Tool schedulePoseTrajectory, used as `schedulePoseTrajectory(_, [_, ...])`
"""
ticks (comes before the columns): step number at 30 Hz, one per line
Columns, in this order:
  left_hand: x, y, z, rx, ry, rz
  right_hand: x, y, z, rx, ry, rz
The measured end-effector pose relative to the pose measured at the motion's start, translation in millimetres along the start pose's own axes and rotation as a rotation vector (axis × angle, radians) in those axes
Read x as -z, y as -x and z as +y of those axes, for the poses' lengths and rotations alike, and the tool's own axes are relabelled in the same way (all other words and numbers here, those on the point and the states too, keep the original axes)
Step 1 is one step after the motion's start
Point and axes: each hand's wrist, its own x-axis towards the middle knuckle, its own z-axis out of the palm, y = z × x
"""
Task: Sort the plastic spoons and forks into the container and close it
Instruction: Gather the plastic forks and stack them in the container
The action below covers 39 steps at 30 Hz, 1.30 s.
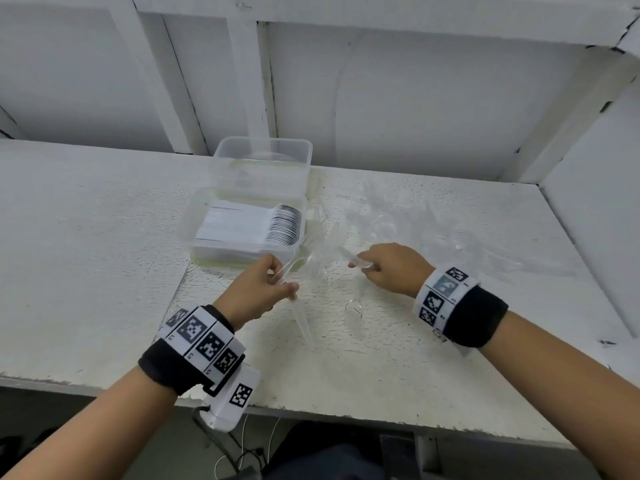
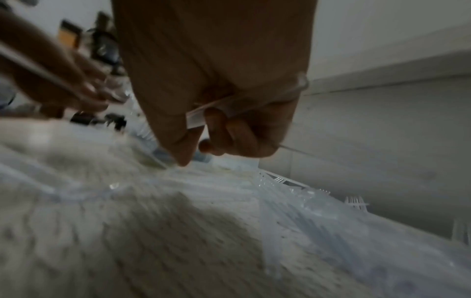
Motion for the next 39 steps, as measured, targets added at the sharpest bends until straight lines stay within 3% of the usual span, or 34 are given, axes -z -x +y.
schedulePoseTrajectory(4, [1.7,1.5,-2.2,-0.035,-0.066,0.018,-6.9,-2.8,2.8,0.128,0.306,-0.114])
schedulePoseTrajectory(8, [0.6,3.7,-3.5,-0.084,-0.141,0.011,-14.4,-0.2,3.2,0.169,0.296,-0.067])
schedulePoseTrajectory(11, [0.1,6.6,-1.7,-0.127,-0.159,-0.008,-15.1,5.5,7.7,0.149,0.063,-0.006])
schedulePoseTrajectory(16, [3.6,4.2,7.2,-0.167,-0.095,0.013,-9.9,28.8,9.8,0.048,-0.59,0.327])
schedulePoseTrajectory(19, [-1.8,2.4,17.2,-0.172,-0.037,0.007,-2.7,36.9,2.1,-0.015,-0.821,0.404])
schedulePoseTrajectory(30, [-32.6,-4.3,51.8,-0.229,0.085,-0.197,6.8,36.4,-25.0,-0.38,-1.35,0.284])
schedulePoseTrajectory(39, [-38.6,-13.0,53.8,-0.244,0.135,-0.374,9.3,35.4,-29.1,-0.374,-1.592,0.246])
